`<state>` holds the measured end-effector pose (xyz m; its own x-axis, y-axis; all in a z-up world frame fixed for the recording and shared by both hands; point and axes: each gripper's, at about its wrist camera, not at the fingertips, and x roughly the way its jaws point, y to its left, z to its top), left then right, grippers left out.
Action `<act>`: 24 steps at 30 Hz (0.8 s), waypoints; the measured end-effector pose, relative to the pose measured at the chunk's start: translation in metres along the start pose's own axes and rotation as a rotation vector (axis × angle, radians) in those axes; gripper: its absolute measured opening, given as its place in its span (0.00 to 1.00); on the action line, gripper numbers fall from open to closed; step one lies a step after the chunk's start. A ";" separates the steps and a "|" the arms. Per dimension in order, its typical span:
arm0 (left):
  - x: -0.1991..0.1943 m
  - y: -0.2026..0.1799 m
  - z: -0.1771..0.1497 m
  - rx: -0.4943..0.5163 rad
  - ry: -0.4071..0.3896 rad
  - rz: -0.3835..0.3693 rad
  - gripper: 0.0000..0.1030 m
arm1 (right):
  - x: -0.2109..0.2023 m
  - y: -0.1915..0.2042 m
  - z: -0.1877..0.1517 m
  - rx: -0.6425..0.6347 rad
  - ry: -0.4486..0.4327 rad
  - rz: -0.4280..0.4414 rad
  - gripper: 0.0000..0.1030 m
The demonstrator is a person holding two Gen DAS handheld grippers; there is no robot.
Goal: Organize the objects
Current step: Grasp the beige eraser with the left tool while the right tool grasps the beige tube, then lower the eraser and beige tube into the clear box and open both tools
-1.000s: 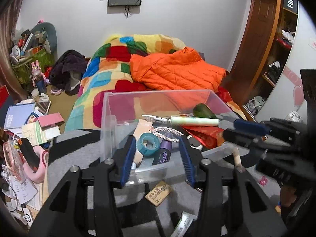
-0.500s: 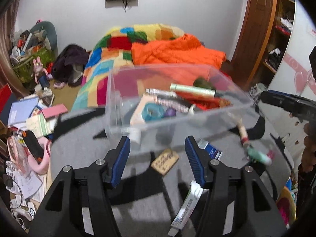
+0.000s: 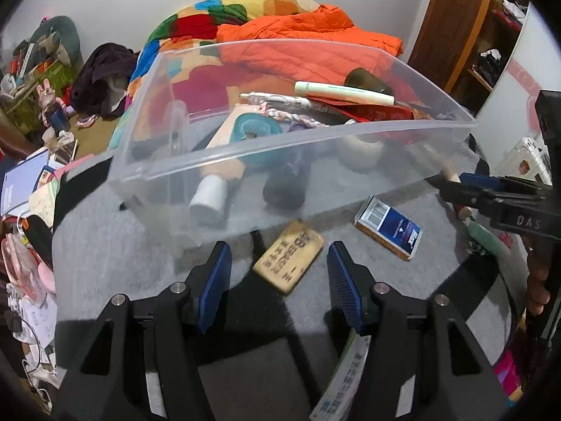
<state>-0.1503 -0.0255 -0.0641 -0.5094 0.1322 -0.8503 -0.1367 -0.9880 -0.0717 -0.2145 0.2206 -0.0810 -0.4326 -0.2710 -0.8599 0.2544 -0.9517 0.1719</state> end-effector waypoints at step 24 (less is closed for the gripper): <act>-0.047 0.001 -0.021 -0.047 -0.140 -0.057 0.23 | -0.062 -0.024 -0.009 0.089 -0.173 0.061 0.13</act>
<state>-0.1090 -0.0346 -0.0349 -0.6159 0.1947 -0.7634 -0.1307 -0.9808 -0.1448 -0.1853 0.2613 -0.0359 -0.5629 -0.3415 -0.7526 0.2101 -0.9398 0.2693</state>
